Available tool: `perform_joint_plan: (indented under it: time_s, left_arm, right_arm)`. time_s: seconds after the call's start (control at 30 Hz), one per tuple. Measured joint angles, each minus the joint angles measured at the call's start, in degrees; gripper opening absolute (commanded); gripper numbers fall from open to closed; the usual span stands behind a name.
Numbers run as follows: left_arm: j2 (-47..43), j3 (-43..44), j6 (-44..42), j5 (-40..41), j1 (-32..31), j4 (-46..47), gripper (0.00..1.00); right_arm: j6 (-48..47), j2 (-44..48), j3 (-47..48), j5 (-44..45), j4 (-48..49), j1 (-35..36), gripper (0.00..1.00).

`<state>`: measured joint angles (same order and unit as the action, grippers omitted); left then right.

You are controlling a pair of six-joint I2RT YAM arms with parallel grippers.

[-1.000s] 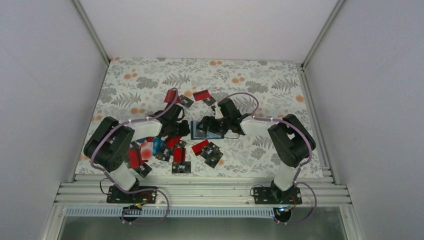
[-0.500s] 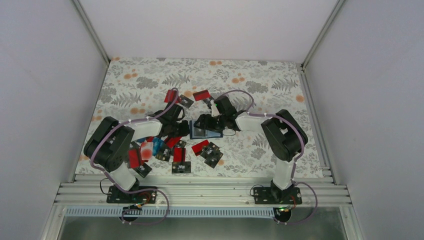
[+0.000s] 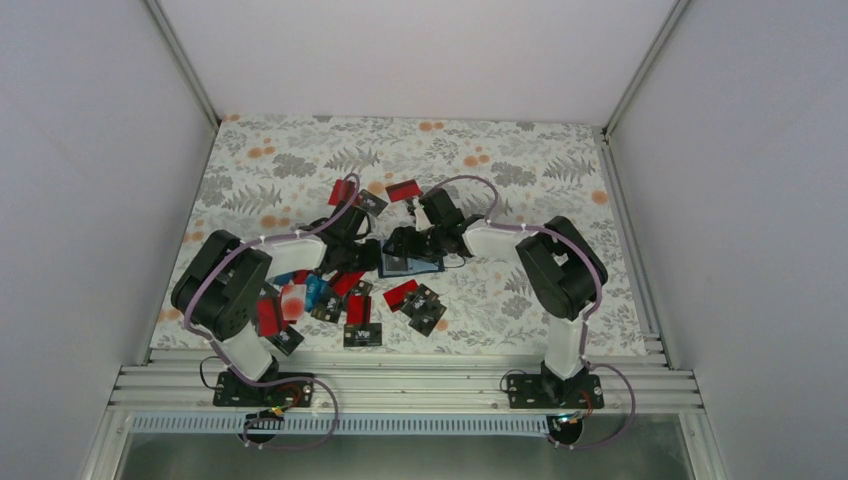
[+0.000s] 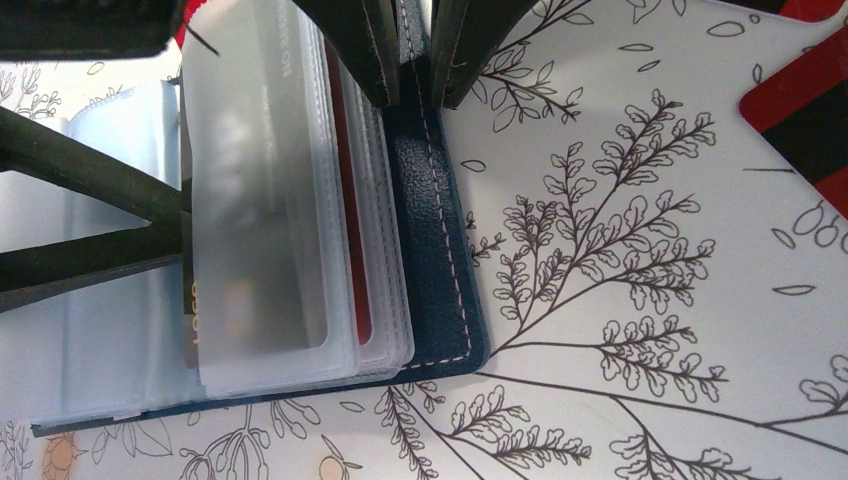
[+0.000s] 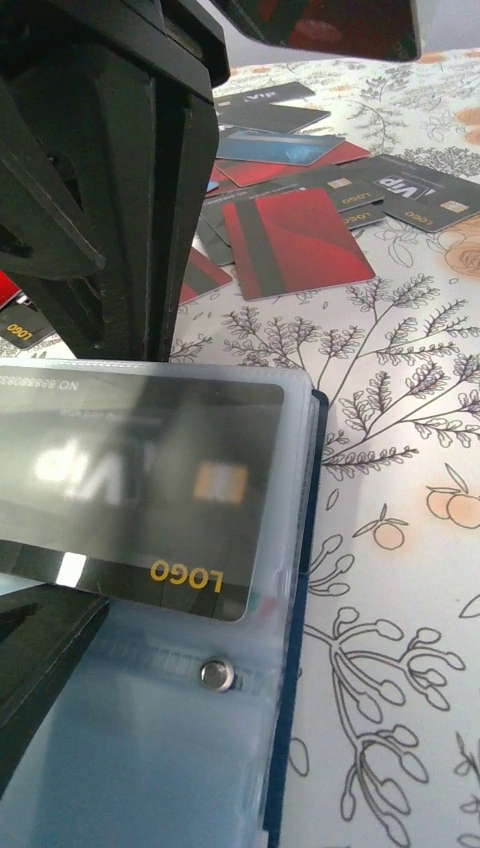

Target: Put the credit cards into the card holder

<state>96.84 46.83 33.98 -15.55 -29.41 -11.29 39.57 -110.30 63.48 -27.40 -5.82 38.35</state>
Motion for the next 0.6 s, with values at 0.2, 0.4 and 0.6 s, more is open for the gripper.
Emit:
perform_joint_plan:
  time_s: [0.2, 0.4, 0.6]
  left_arm:
    - [0.39, 0.59, -0.13, 0.09, 0.0, -0.35, 0.11]
    - [-0.17, 0.5, -0.13, 1.01, -0.24, -1.07, 0.13]
    - [-3.98, -1.07, -0.33, 4.04, -0.5, -6.14, 0.21]
  right_arm:
    - [-1.14, -0.72, 2.1, 1.95, -2.54, 0.68, 0.77]
    - [-2.97, -0.31, 2.54, 4.31, -4.2, 1.55, 0.81]
    - [-4.52, 1.99, 2.32, 5.81, -7.21, 1.99, 0.85]
